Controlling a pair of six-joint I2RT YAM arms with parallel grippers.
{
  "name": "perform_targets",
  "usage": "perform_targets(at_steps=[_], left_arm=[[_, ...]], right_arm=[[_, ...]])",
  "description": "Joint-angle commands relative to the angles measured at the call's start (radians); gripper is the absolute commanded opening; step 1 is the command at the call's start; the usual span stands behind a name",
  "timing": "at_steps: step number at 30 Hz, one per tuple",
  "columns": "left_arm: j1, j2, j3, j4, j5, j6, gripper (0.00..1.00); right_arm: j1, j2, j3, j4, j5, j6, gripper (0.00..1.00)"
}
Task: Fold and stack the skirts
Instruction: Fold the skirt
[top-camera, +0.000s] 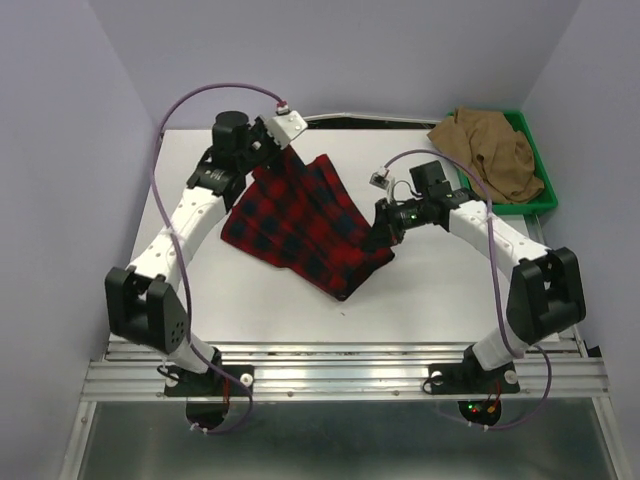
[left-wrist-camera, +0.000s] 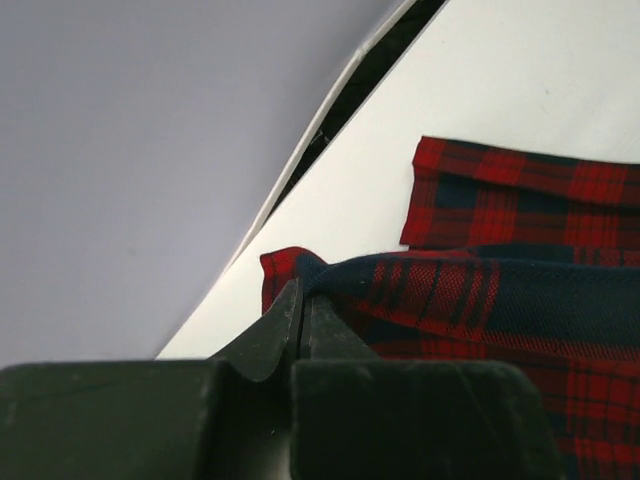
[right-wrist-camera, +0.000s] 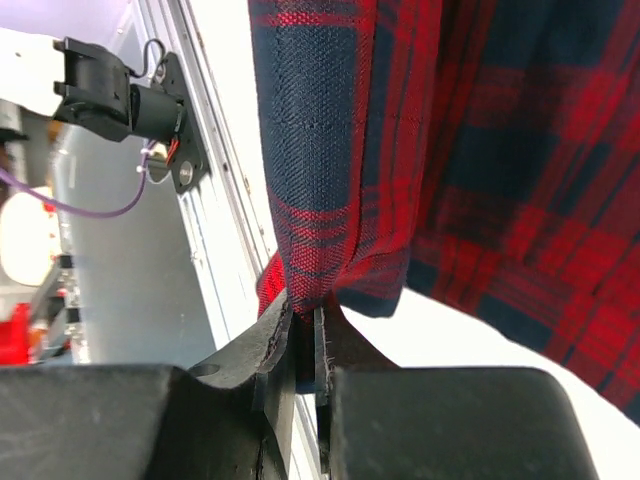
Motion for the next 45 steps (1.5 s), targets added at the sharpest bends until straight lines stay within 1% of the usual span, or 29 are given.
perform_targets(at_steps=[1, 3, 5, 8, 9, 10, 11, 13, 14, 15, 16, 17, 18, 20, 21, 22, 23, 24, 25, 26, 27, 30, 31, 34, 37, 40, 41, 42, 45], left_arm=[[-0.059, 0.156, 0.127, 0.089, -0.106, 0.011, 0.0], [-0.077, 0.262, 0.162, 0.091, -0.13, 0.009, 0.01], [-0.102, 0.334, 0.23, 0.091, -0.151, -0.017, 0.07], [-0.125, 0.457, 0.313, 0.088, -0.2, -0.066, 0.27], [-0.128, 0.508, 0.337, 0.08, -0.217, -0.076, 0.39], [-0.131, 0.526, 0.38, 0.071, -0.241, -0.083, 0.43], [-0.134, 0.546, 0.411, 0.062, -0.281, -0.098, 0.55], [-0.136, 0.551, 0.435, 0.046, -0.295, -0.119, 0.61], [-0.136, 0.537, 0.445, 0.004, -0.298, -0.141, 0.77], [-0.136, 0.522, 0.445, -0.01, -0.304, -0.141, 0.77], [-0.136, 0.504, 0.422, -0.026, -0.308, -0.164, 0.94], [-0.136, 0.449, 0.376, -0.065, -0.301, -0.182, 0.94], [-0.136, 0.416, 0.376, -0.079, -0.301, -0.182, 0.94], [-0.136, 0.337, 0.252, -0.096, -0.288, -0.228, 0.94], [-0.136, 0.248, 0.206, -0.116, -0.275, -0.244, 0.93], [-0.136, 0.197, 0.104, -0.124, -0.259, -0.274, 0.9], [-0.134, 0.153, 0.049, -0.131, -0.225, -0.297, 0.89], [-0.133, 0.064, 0.0, -0.139, -0.216, -0.319, 0.87], [-0.133, 0.027, -0.075, -0.161, -0.19, -0.334, 0.86], [-0.131, -0.028, -0.103, -0.206, -0.182, -0.372, 0.85], [-0.128, -0.05, -0.152, -0.228, -0.162, -0.394, 0.83], [-0.113, -0.096, -0.207, -0.302, -0.13, -0.432, 0.81], [-0.105, -0.099, -0.242, -0.312, -0.096, -0.439, 0.78], [-0.099, -0.075, -0.278, -0.346, -0.047, -0.455, 0.71], [-0.094, -0.018, -0.292, -0.359, -0.012, -0.472, 0.64], [-0.085, 0.054, -0.287, -0.359, 0.001, -0.468, 0.57], [-0.082, 0.097, -0.284, -0.359, -0.002, -0.463, 0.56], [-0.065, 0.12, -0.267, -0.357, -0.007, -0.456, 0.51], [-0.028, 0.221, -0.227, -0.342, -0.013, -0.423, 0.47]], right_arm=[[-0.057, 0.061, -0.064, 0.0, -0.125, -0.066, 0.01], [-0.083, 0.104, -0.087, 0.0, -0.143, -0.085, 0.04], [-0.133, 0.178, -0.098, 0.003, -0.157, -0.115, 0.09], [-0.199, 0.29, -0.054, 0.003, -0.157, -0.128, 0.12], [-0.213, 0.321, -0.034, 0.002, -0.157, -0.128, 0.13], [-0.224, 0.348, -0.014, 0.002, -0.154, -0.125, 0.15], [-0.242, 0.399, 0.021, 0.002, -0.145, -0.114, 0.16], [-0.253, 0.436, 0.046, 0.002, -0.136, -0.102, 0.18], [-0.253, 0.457, 0.055, 0.002, -0.122, -0.085, 0.35], [-0.253, 0.458, 0.063, 0.003, -0.119, -0.077, 0.4], [-0.253, 0.456, 0.068, 0.002, -0.119, -0.068, 0.47], [-0.253, 0.435, 0.066, 0.002, -0.108, -0.042, 0.61], [-0.253, 0.435, 0.066, 0.003, -0.1, -0.026, 0.66], [-0.253, 0.38, 0.068, 0.002, -0.085, 0.029, 0.68], [-0.253, 0.357, 0.071, 0.002, -0.061, 0.049, 0.68], [-0.253, 0.312, 0.086, -0.001, -0.045, 0.066, 0.69], [-0.253, 0.291, 0.098, -0.001, 0.007, 0.116, 0.7], [-0.253, 0.272, 0.114, -0.003, 0.047, 0.132, 0.7], [-0.253, 0.246, 0.131, -0.003, 0.077, 0.142, 0.7], [-0.253, 0.238, 0.173, -0.016, 0.151, 0.15, 0.7], [-0.253, 0.235, 0.193, -0.018, 0.201, 0.155, 0.7], [-0.253, 0.25, 0.261, -0.012, 0.341, 0.156, 0.72], [-0.253, 0.266, 0.273, -0.004, 0.348, 0.158, 0.7], [-0.253, 0.358, 0.325, 0.003, 0.361, 0.167, 0.56], [-0.253, 0.463, 0.371, -0.041, 0.355, 0.153, 0.56], [-0.253, 0.528, 0.356, -0.044, 0.326, 0.141, 0.57], [-0.253, 0.536, 0.343, -0.037, 0.32, 0.133, 0.55], [-0.253, 0.542, 0.33, -0.032, 0.323, 0.129, 0.54], [-0.244, 0.554, 0.266, -0.024, 0.303, 0.116, 0.47]])
